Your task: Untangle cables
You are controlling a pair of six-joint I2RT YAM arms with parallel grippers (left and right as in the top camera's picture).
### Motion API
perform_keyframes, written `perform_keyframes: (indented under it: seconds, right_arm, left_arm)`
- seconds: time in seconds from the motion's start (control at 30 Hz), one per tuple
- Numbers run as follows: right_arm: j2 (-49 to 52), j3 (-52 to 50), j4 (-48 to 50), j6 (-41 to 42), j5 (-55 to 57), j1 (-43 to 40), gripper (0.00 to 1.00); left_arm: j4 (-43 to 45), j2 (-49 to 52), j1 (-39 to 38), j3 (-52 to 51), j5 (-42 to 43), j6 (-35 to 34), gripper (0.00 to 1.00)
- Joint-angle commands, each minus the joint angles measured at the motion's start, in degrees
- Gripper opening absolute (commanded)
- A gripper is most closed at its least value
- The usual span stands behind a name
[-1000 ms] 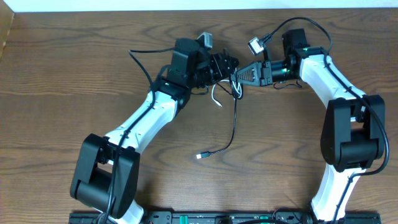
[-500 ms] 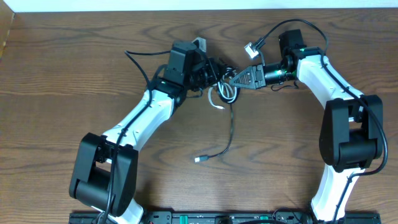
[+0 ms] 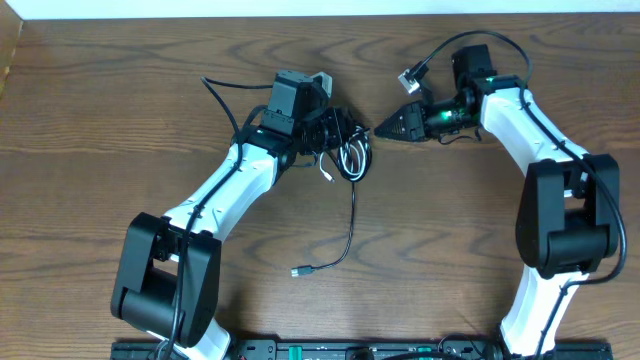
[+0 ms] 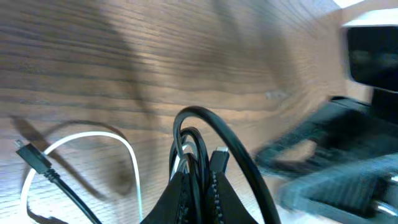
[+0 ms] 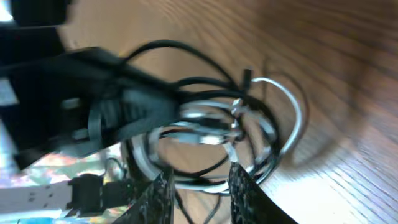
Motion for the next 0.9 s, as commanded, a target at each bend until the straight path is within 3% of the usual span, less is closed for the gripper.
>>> perform_keyframes:
  seconds: [0.0, 0.23, 0.4, 0.6, 0.77, 0.87]
  right_arm:
    - [-6.9, 0.6, 0.2, -4.5, -4.3, 1.3, 0.29]
    - [-9.3, 0.5, 1.2, -0.9, 6.4, 7.4, 0.32]
    - [-8.6, 0.5, 1.4, 5.6, 16.5, 11.5, 0.31]
    - [-8.6, 0.5, 1.7, 6.2, 25.2, 13.8, 0.31]
    - [-8.5, 0.5, 2.3, 6.2, 32.0, 15.9, 0.31]
    - [-8.5, 0.4, 3.6, 6.0, 33.4, 17.2, 0.26]
  left_arm:
    - [-0.5, 0.4, 0.0, 0.7, -4.1, 1.5, 0.08]
    - [-0.6, 0.4, 0.0, 0.7, -5.2, -1.1, 0.07]
    - [-0.6, 0.4, 0.7, 0.7, -5.6, -12.0, 0.07]
    - [-0.6, 0.4, 2.0, 0.7, -4.8, -23.5, 0.07]
    - [-0.6, 0.4, 2.0, 0.7, -2.0, -24.7, 0.07]
    - [-0.6, 0.4, 2.0, 0.7, -1.8, -24.7, 0.07]
